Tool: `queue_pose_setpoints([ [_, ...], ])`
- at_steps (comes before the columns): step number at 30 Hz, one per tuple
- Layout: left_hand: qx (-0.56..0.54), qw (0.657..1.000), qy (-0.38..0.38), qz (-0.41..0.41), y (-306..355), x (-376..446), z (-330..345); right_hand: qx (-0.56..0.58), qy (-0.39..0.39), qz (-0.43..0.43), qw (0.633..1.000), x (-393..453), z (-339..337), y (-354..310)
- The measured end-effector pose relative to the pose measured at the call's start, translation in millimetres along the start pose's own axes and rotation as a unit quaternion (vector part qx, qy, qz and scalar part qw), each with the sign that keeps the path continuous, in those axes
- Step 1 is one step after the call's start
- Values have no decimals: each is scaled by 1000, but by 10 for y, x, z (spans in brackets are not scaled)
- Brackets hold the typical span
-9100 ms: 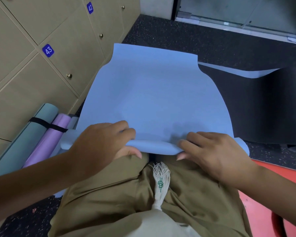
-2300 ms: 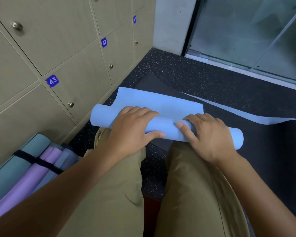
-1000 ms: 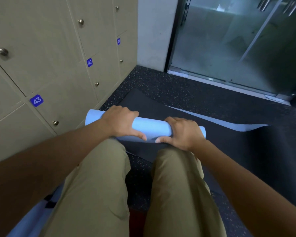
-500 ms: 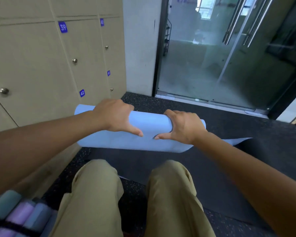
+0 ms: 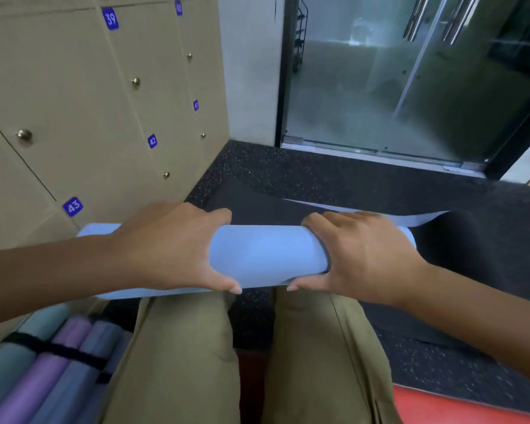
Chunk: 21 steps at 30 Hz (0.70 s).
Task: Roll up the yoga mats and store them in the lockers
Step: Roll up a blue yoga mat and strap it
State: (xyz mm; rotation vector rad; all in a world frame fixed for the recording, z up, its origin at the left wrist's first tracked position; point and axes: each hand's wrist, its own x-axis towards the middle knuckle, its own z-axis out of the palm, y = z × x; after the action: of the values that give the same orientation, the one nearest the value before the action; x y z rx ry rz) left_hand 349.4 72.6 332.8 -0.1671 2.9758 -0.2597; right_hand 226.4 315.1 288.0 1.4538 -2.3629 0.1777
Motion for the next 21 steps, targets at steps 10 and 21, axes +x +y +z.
queue_pose_setpoints([
  [10, -7, 998, -52, 17, 359, -791, 415, 8, -67, -3, 998, -745, -250, -585],
  [21, -184, 978, -17, 102, 463, -1160, 941, 54, -165, 7, 985, -1148, -178, -898],
])
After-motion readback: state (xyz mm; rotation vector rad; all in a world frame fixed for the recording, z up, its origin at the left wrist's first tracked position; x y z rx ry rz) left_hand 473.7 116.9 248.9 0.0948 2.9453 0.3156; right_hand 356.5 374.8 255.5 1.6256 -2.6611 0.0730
